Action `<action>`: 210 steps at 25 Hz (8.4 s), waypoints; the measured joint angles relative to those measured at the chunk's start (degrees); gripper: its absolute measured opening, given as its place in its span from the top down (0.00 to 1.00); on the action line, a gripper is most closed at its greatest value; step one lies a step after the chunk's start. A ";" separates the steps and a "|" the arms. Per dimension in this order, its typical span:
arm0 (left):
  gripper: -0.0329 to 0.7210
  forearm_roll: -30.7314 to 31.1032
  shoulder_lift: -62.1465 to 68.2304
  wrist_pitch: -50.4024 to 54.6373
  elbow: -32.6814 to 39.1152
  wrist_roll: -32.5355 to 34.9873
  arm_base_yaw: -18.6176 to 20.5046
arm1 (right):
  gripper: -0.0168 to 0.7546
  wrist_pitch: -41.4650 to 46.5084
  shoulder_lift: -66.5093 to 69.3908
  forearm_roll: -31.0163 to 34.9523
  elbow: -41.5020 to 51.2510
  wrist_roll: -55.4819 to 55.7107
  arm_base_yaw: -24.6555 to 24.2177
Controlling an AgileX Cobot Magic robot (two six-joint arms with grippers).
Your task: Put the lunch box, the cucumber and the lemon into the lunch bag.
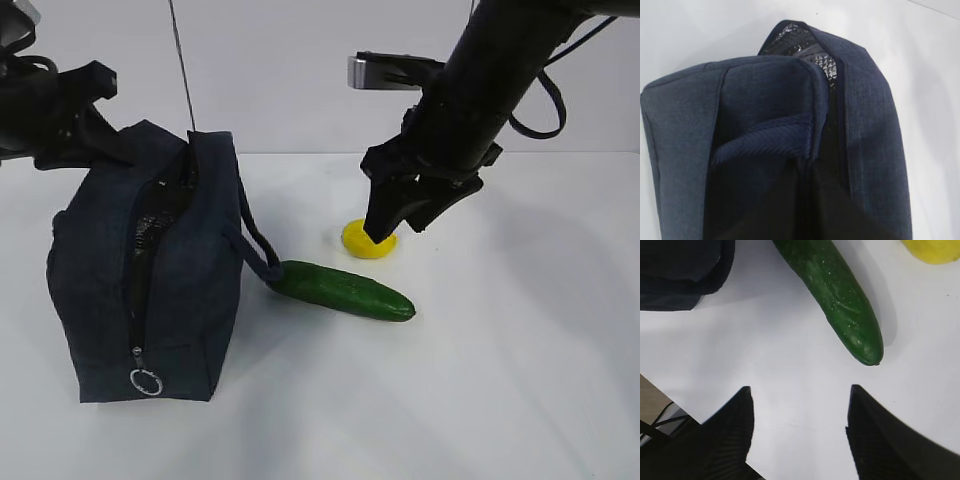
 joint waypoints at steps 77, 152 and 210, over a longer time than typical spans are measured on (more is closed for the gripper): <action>0.95 -2.10 -0.11 -1.36 0.00 0.33 0.00 | 0.47 -14.55 18.23 4.17 0.65 -39.90 0.00; 0.95 -5.87 -0.11 -4.96 0.00 0.46 0.00 | 0.49 0.81 1.59 -5.91 -20.96 52.27 18.49; 0.95 -6.33 -0.11 -5.98 0.00 0.59 0.00 | 0.23 -10.32 11.39 0.55 -20.96 45.34 18.87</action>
